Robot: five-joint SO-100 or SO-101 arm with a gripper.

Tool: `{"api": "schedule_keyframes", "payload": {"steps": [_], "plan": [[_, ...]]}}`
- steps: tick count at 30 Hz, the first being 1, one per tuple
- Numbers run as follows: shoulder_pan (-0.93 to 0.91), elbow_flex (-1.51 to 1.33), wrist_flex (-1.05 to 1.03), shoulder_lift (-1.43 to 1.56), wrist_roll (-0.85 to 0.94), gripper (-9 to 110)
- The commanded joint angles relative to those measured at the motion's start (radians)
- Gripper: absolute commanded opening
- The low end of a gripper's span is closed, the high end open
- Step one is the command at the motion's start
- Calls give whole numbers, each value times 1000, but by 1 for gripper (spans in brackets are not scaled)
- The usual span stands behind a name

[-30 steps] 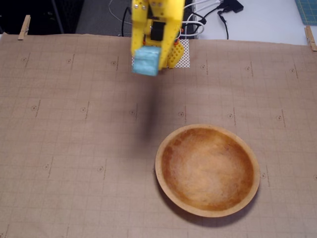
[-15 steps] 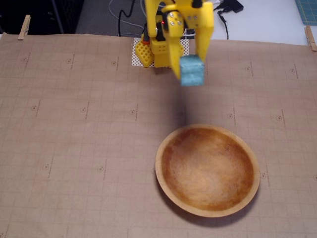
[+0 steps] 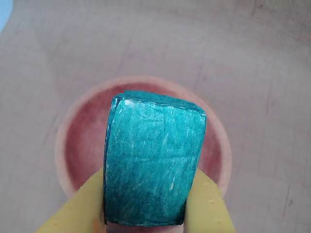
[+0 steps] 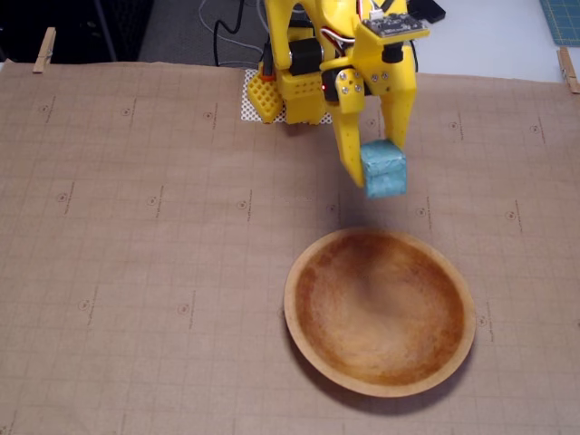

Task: Grasp a blue block and put it in the bowl.

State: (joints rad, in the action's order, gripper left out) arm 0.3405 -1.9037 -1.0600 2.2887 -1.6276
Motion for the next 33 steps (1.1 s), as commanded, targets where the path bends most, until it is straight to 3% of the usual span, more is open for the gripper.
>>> {"api": "schedule_keyframes", "payload": {"steps": [1, 22, 33], "plan": [[-6, 20, 78, -26, -14, -3], [-8, 12, 428, -440, -20, -3], [-6, 12, 503, -595, -20, -3]]}}
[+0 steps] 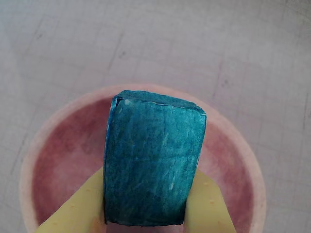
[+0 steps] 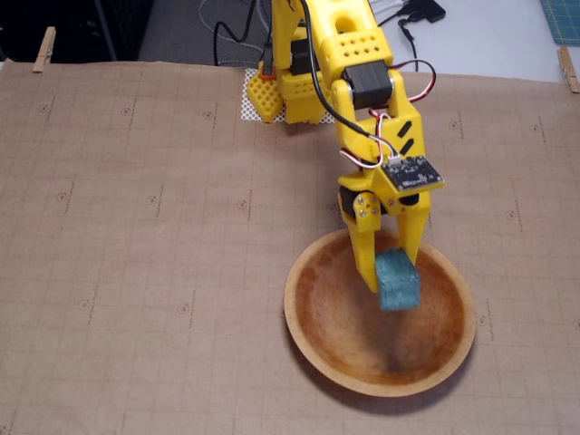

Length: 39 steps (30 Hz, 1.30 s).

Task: Grasp a blue block and put it in the bowl.

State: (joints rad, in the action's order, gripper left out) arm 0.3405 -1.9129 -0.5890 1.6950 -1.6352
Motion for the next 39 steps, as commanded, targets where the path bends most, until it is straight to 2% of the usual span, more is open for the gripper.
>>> {"api": "schedule_keyframes", "payload": {"steps": [1, 20, 39], "plan": [[-5, 21, 38, -20, -12, -3], [-9, 37, 40, -204, -14, -2], [-8, 37, 41, -207, -15, 29]]}}
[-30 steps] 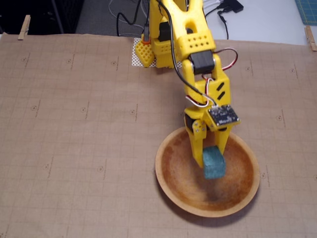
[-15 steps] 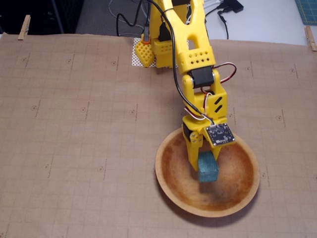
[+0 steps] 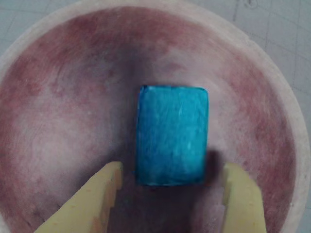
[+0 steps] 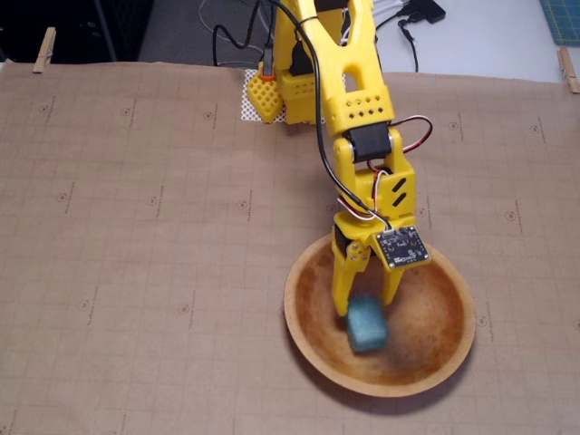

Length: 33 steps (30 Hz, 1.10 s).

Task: Grasp a blue block and put it in the bowl.

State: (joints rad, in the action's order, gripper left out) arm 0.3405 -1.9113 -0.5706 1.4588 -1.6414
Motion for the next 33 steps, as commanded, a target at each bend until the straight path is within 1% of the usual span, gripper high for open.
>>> {"api": "schedule_keyframes", "payload": {"steps": [1, 8, 16, 24, 33], "plan": [[-8, 35, 23, 31, -9, 30], [0, 37, 17, 64, -9, 32], [3, -37, -32, 275, -8, 31], [2, -104, -173, 565, -8, 31], [-2, -118, -357, 790, -8, 31]]}}
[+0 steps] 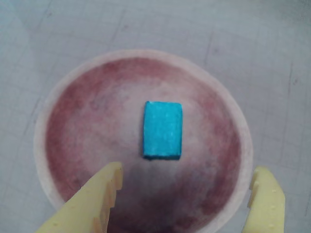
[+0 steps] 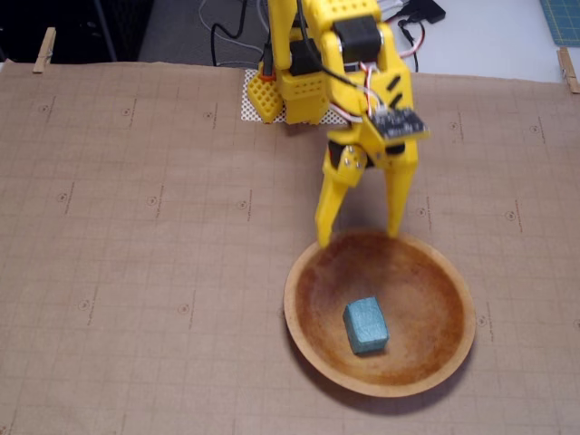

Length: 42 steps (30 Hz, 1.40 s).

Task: Grasp a blue block and put it in the bowl.

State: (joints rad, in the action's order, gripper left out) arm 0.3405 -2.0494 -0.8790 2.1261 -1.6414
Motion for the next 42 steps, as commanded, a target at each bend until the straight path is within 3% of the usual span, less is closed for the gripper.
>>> {"api": "schedule_keyframes", "payload": {"steps": [1, 15, 21, 34, 42], "plan": [[0, 20, -69, 147, -8, 31], [-83, 20, -426, 574, -3, 31], [-144, 15, -495, 653, 8, 20], [-295, -255, -503, 888, 8, -3], [-311, -419, -400, 913, 6, -3]]}}
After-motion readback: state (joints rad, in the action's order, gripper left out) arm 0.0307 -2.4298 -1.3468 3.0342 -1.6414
